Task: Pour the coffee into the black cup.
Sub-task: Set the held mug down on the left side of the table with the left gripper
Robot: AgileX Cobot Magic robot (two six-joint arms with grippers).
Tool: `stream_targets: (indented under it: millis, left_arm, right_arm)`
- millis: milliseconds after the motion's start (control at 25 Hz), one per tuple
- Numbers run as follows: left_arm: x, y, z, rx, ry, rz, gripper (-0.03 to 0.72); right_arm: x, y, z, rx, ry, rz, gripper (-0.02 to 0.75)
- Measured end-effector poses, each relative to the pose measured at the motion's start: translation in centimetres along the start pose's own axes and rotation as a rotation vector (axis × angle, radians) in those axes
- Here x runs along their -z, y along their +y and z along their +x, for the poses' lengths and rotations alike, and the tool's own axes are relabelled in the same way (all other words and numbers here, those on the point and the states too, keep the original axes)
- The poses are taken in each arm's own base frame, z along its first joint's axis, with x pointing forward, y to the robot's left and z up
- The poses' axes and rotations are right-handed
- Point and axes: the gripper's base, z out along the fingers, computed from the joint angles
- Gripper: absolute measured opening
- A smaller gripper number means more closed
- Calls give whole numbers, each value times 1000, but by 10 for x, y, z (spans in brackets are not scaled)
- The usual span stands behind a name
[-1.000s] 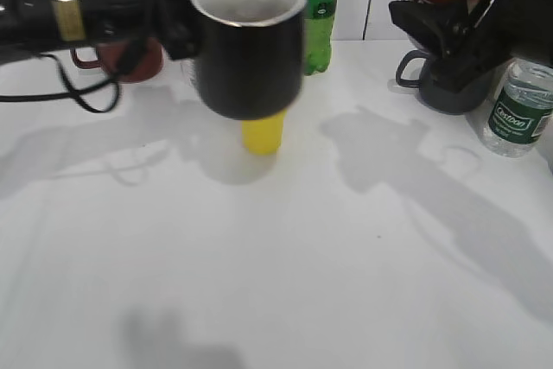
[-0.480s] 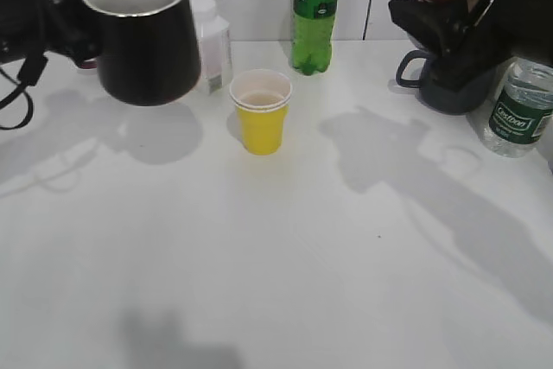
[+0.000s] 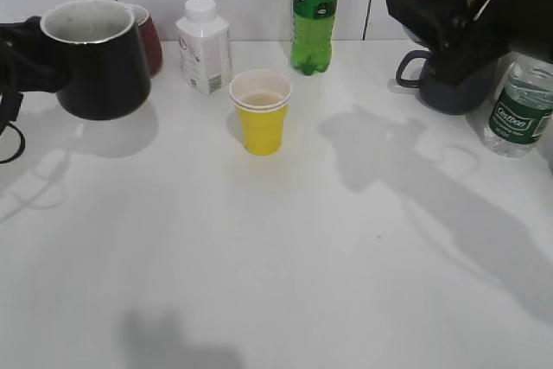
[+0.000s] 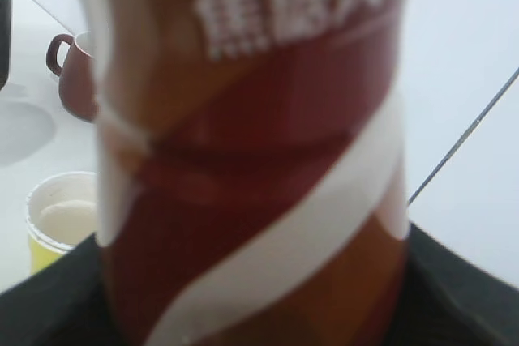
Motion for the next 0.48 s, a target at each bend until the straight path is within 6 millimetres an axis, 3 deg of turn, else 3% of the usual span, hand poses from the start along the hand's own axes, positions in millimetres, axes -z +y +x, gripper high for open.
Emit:
stream_targets:
  millis: [200,480]
  left_arm:
    - [-2,11,8,24,2,-113,52]
    - [-10,20,48,101,34,-177,52]
  right_arm:
    - [0,-1,-1,-13,-7,7,536]
    - [0,-1,-1,-24,-9,14,536]
